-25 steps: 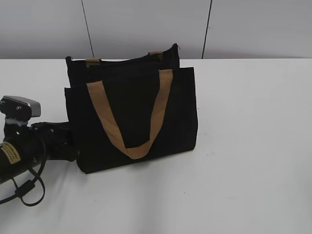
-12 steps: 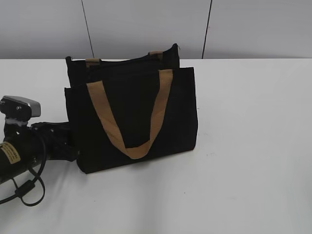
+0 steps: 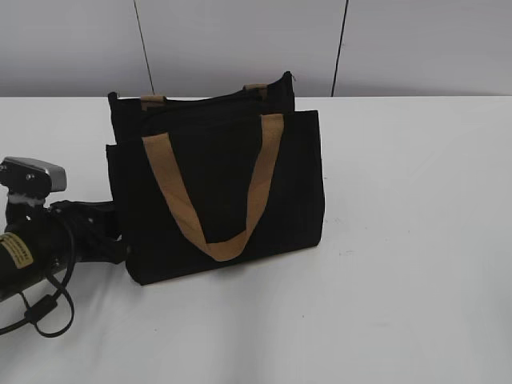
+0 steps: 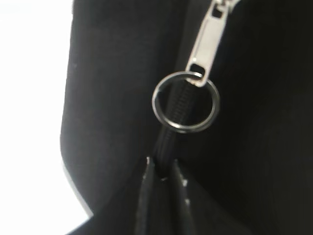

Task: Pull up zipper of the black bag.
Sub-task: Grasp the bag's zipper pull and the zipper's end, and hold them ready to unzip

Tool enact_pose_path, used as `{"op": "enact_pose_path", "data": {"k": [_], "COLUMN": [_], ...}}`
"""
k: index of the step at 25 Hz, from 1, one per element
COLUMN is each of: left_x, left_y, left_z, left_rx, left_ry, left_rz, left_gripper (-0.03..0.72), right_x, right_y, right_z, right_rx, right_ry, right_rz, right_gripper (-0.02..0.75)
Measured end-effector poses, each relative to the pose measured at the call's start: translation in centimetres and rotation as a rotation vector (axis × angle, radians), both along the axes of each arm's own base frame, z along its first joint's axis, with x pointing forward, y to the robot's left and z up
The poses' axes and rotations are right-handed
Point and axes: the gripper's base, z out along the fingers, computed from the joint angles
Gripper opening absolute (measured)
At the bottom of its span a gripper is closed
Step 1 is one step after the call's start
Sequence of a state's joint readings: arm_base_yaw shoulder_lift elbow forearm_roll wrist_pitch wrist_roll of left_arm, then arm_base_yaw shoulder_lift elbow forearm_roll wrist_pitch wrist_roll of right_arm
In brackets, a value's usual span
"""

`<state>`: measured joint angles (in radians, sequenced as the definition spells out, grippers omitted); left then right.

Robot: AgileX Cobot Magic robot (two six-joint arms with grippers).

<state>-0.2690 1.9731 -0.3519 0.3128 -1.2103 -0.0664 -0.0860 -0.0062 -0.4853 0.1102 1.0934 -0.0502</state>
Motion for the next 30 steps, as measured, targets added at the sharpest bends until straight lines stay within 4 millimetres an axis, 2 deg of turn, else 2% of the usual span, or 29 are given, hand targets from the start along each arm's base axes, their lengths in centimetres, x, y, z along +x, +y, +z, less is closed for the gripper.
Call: {"op": "enact_pose_path", "data": {"k": [3,8,17,21,30], "left_x": [0.1,-0.1,-1.8,-2.5,-2.8], "left_y": [0.1,0.4,1.6,1.9,2.0], "left_z": [0.0,0.8,8.2,10.1,10.7], "left_rx": [-0.001,-0.006,-0.08,-0.073,-0.084], "left_ry": [0.0,-0.02,-0.249,-0.277,-0.275], "left_rz": [0.015,0.04,0.125,0.134,0.14], "left_gripper": [0.017,0.013,0.013,0.013,0.013], "right_x": [0.0,0.0,0.0,0.0,0.0], "right_y": [0.0,0.0,0.0,0.0,0.0], "right_z": [0.0,0.0,0.0,0.0,0.0], "right_rx": [0.0,0.0,0.0,0.0,0.0], "right_ry": [0.0,0.0,0.0,0.0,0.0], "right_rz": [0.0,0.0,0.0,0.0,0.0], "right_gripper": [0.363,0.363,0.363,0.363,0.363]}}
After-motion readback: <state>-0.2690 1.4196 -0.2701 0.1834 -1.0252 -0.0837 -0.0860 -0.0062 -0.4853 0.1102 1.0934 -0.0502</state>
